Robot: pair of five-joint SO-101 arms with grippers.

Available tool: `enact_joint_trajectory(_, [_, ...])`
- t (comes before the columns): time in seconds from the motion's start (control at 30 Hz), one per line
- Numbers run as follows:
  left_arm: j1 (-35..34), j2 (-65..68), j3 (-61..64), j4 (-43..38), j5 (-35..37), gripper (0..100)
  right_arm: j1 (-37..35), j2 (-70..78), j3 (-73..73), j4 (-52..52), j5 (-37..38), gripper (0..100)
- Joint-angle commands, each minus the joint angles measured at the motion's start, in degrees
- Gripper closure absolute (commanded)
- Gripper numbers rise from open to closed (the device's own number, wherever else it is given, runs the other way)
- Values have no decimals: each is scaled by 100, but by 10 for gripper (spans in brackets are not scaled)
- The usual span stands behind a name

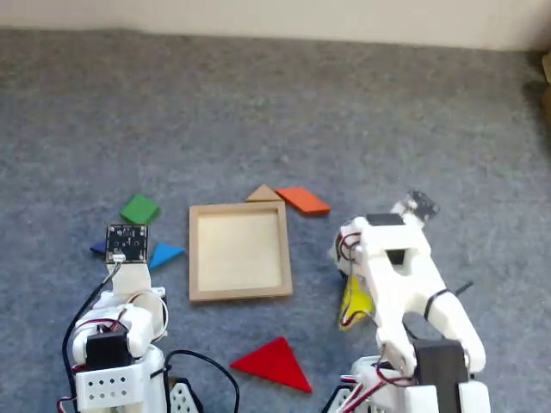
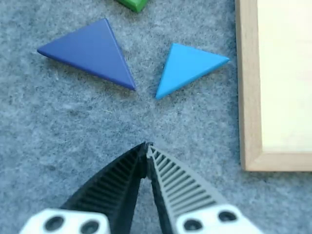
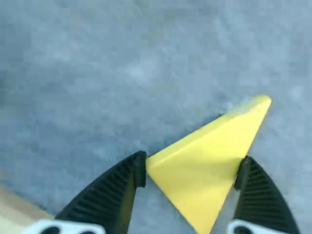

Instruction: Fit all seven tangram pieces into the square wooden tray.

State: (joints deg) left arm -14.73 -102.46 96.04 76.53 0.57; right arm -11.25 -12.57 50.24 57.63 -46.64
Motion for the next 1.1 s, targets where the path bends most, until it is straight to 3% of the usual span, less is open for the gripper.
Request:
enact_joint_trajectory(0.0, [-66, -189, 110, 26, 53, 987, 110, -479, -92, 268, 0, 723])
enact_joint_trajectory(0.73, [-66, -189, 110, 26, 53, 987, 136, 1112, -145, 215, 9, 728])
enact_joint_trajectory(0.97, [-66, -189, 110, 26, 53, 987, 154, 1112, -655, 259, 501, 939])
enact_joint_trajectory(1.07, [-66, -189, 110, 26, 53, 987, 259, 1112, -831, 268, 730, 954])
